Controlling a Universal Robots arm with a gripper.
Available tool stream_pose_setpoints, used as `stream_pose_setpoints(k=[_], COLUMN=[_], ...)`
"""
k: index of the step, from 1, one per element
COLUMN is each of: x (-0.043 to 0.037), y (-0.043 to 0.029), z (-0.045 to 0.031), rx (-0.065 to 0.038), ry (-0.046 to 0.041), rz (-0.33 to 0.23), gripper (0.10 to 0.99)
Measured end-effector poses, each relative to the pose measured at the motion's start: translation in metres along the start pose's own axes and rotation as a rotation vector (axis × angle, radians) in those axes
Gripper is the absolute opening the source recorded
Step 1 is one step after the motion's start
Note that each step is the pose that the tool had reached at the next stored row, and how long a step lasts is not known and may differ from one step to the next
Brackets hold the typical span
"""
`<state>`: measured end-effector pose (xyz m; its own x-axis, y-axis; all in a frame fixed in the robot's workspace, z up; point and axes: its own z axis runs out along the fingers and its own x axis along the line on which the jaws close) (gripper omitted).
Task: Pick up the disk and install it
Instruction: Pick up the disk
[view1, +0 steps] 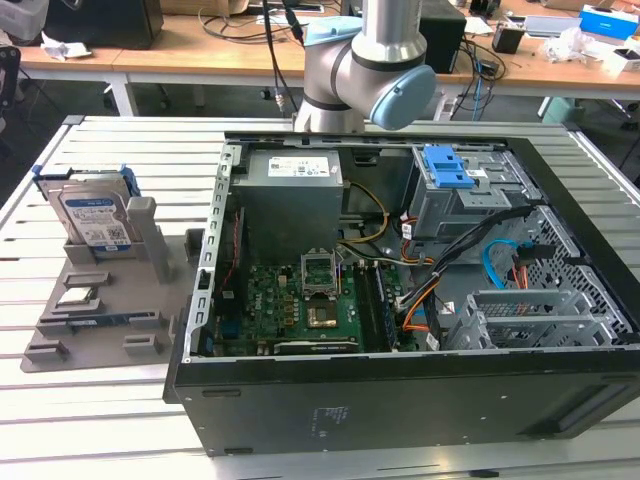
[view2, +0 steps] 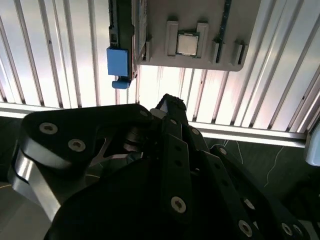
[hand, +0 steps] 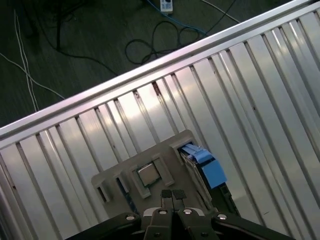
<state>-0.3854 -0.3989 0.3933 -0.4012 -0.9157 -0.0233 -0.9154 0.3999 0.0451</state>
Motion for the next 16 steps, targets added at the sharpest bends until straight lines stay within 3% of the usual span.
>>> stream_pose_setpoints(k=[16], x=[0.0], y=[0.0], z=[0.0], rx=[-0.004], ry=[0.007], rz=[-0.156], gripper=[0.106])
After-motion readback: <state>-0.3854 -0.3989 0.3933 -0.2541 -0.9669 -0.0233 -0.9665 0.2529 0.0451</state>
